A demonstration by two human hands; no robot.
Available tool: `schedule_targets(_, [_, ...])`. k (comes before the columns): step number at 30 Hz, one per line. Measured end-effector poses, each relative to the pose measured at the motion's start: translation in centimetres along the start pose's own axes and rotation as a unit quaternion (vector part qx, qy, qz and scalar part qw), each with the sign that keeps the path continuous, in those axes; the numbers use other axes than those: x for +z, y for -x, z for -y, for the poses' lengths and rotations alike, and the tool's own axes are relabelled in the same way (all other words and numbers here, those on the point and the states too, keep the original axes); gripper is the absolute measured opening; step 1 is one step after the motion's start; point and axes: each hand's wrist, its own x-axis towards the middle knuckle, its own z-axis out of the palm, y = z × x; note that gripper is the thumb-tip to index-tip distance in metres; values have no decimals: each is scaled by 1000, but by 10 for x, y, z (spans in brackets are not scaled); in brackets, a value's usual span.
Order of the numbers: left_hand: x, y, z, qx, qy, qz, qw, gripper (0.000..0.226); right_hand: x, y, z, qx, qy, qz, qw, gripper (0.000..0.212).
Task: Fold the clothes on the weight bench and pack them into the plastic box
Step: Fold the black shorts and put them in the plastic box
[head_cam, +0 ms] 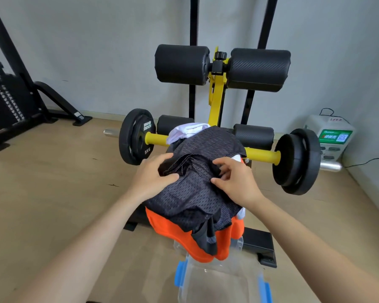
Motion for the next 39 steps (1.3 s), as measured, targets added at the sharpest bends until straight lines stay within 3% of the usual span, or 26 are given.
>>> schedule_targets(3, [4, -3, -5, 25, -107, 20, 994, 55, 5, 0, -1, -16, 7, 2, 1000, 35])
schedule_targets(5, [5, -7, -7, 21, -123, -15, 992, 34, 6, -1, -3, -24, 16, 6, 1000, 29])
schedule_targets(7, [0, -14, -9, 13, -97, -51, 994, 24, 5, -3, -5, -26, 26, -2, 999, 25])
schedule_targets(11, [-26, -44, -23, 11, 33, -14, 999, 24, -5, -10, -14, -16, 19, -65, 998, 19])
schedule_targets(14, [-32, -66, -31, -46, 14, -93, 994, 14, -8, -17, -22, 0, 4, -91, 996, 20])
schedule_targets(17, [-23, -70, -35, -65, -42, -123, 989, 20, -9, -19, -31, 8, -4, -76, 997, 21])
schedule_targets(22, [11, -33, -63, 52, -16, -29, 998, 30, -21, -35, -59, 78, -76, -136, 985, 8])
schedule_targets(25, [33, -6, -80, 114, -76, 29, 990, 55, -32, -55, -92, 162, -104, -173, 966, 6])
schedule_targets(28, [51, 7, -83, 78, -131, 76, 985, 76, -38, -77, -121, 226, -131, -150, 954, 13])
schedule_targets(31, [58, 6, -79, 54, -142, 86, 985, 81, -36, -100, -135, 267, -174, -99, 943, 21])
schedule_targets(35, [62, -2, -81, 28, -170, 83, 981, 79, -27, -121, -143, 269, -244, -49, 930, 31])
schedule_targets(39, [67, -5, -80, 17, -185, 90, 978, 86, -15, -133, -146, 271, -255, -18, 928, 29])
